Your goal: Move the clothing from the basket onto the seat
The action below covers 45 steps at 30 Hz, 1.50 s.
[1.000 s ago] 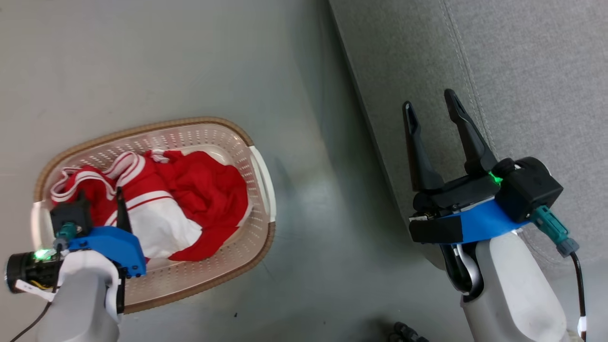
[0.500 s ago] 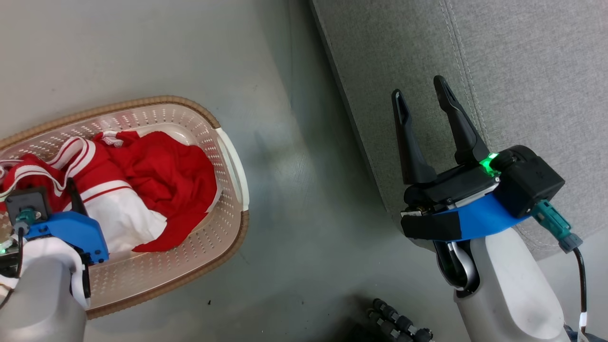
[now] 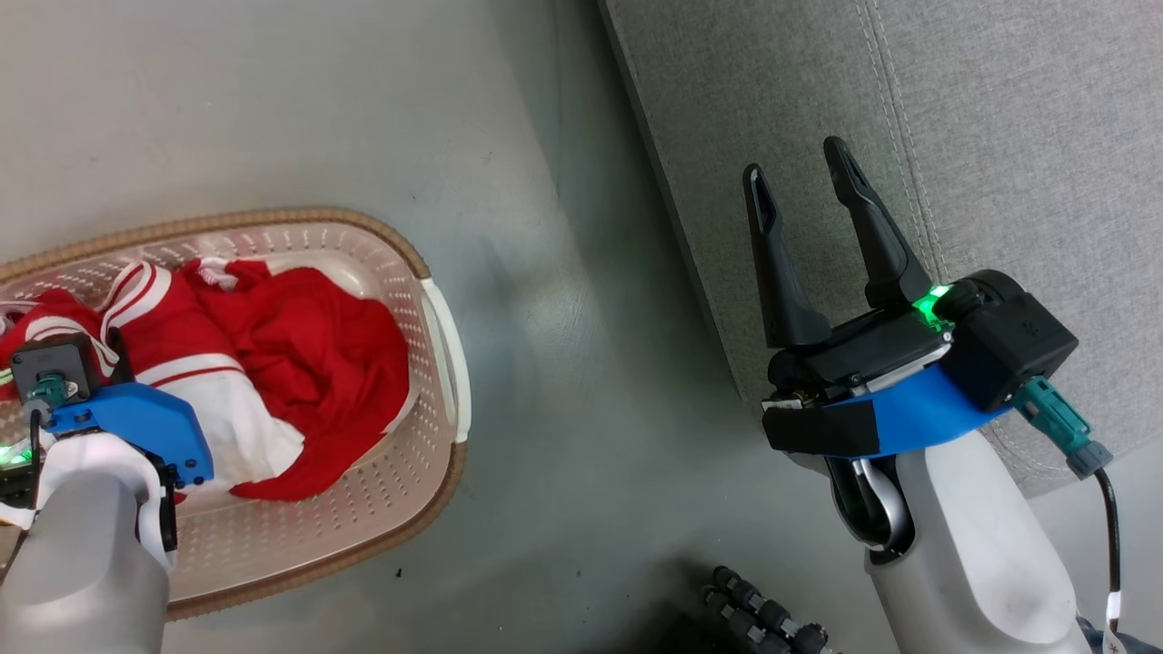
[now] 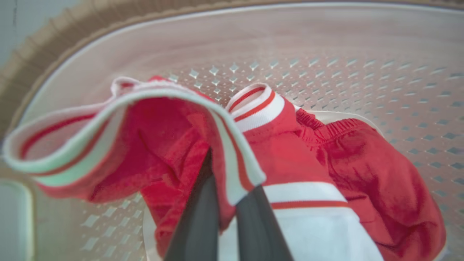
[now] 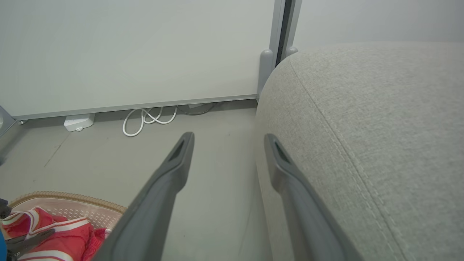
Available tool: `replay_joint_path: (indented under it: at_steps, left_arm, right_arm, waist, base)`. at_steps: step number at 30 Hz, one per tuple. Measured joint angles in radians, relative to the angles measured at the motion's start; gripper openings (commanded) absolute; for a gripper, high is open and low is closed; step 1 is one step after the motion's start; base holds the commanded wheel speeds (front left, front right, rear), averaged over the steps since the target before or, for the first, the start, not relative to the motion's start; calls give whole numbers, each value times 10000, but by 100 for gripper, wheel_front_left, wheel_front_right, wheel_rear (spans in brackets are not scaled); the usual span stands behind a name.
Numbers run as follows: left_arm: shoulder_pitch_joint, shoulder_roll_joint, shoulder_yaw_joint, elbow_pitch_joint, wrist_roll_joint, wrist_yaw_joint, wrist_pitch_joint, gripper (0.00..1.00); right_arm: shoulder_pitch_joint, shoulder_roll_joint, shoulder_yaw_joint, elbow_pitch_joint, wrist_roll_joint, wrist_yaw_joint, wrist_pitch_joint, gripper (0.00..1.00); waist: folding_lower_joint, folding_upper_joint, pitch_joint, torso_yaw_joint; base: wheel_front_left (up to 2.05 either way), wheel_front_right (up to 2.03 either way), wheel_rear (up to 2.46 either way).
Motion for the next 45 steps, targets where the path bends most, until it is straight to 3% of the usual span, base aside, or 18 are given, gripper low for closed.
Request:
replay_joint_path:
  at_steps: [13, 22, 33, 41, 45]
  left_arm:
    - [-112, -75, -192, 424, -142, -153, -144, 0]
    - [82, -727, -635, 807, -105, -506, -330, 0]
    - [1046, -1942, -1657, 1043, 219, -1383, -510, 0]
    - [1337, -2243, -2765, -8, 416, -1992, -541, 0]
    - [1364, -2253, -3553, -918, -155, -2217, -546, 0]
  right_arm:
    - [-27, 0, 40, 50, 6, -2, 0, 100]
    - [115, 2, -63, 441, -222, 0, 0, 100]
    - [1480, 12, -407, 1273, -1032, 0, -4, 100]
    - [2565, 6, -849, 1722, -1536, 0, -25, 100]
    - [2901, 8, -986, 1726, -1616, 0, 77, 100]
  waist:
    - [0, 0, -146, 53]
    - [0, 0, -1008, 272]
    - [-1, 0, -3786, 1157]
    - [-3, 0, -5811, 2015]
    - [-4, 0, -6704, 2440]
  base:
    - [0, 0, 0]
    - [0, 0, 0]
    - [0, 0, 0]
    - [0, 0, 0]
    - [0, 0, 0]
